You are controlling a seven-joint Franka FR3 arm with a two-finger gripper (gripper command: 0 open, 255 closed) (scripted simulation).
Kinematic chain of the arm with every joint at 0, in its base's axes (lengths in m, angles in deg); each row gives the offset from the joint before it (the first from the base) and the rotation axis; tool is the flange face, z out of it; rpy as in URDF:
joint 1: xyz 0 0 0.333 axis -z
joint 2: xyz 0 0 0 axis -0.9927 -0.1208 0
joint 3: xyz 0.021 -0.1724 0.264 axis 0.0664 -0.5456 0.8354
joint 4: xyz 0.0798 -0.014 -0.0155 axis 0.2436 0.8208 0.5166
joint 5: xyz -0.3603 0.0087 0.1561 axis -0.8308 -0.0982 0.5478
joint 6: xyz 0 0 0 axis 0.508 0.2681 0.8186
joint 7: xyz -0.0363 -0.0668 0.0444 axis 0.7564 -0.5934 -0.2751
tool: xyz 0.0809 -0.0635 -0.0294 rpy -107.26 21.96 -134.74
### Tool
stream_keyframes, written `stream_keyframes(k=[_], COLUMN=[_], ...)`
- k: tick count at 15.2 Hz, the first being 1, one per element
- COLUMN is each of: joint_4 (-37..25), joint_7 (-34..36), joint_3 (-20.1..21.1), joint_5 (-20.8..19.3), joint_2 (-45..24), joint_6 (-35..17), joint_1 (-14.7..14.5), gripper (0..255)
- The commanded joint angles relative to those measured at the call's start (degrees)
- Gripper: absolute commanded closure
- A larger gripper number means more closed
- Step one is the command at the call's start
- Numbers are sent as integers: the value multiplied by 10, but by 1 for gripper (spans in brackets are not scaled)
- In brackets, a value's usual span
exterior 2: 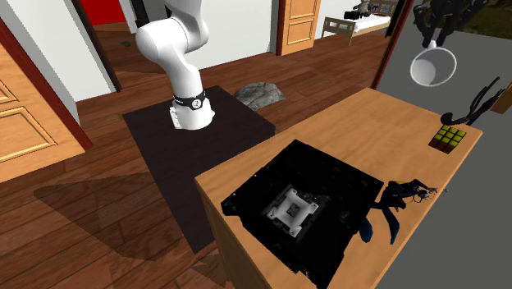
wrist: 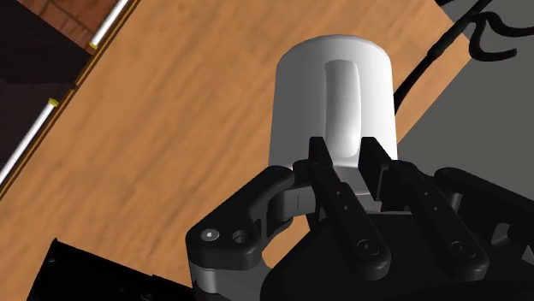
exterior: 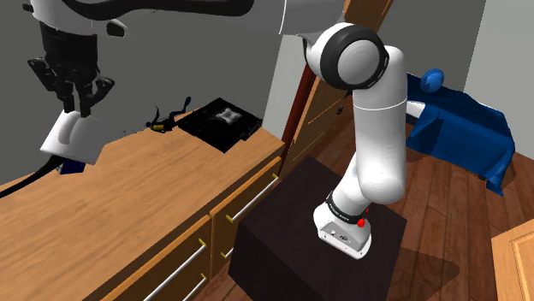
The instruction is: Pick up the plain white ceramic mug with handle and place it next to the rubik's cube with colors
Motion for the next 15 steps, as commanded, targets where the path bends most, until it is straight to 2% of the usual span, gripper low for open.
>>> stream_keyframes(k=[1,15], joint_4=[15,117], joint_7=[-1,-11], joint_3=[0,-3], joint_5=[0,1], joint_2=[0,-5], joint_6=[-15,-120], joint_1=[1,10], gripper=[255,255])
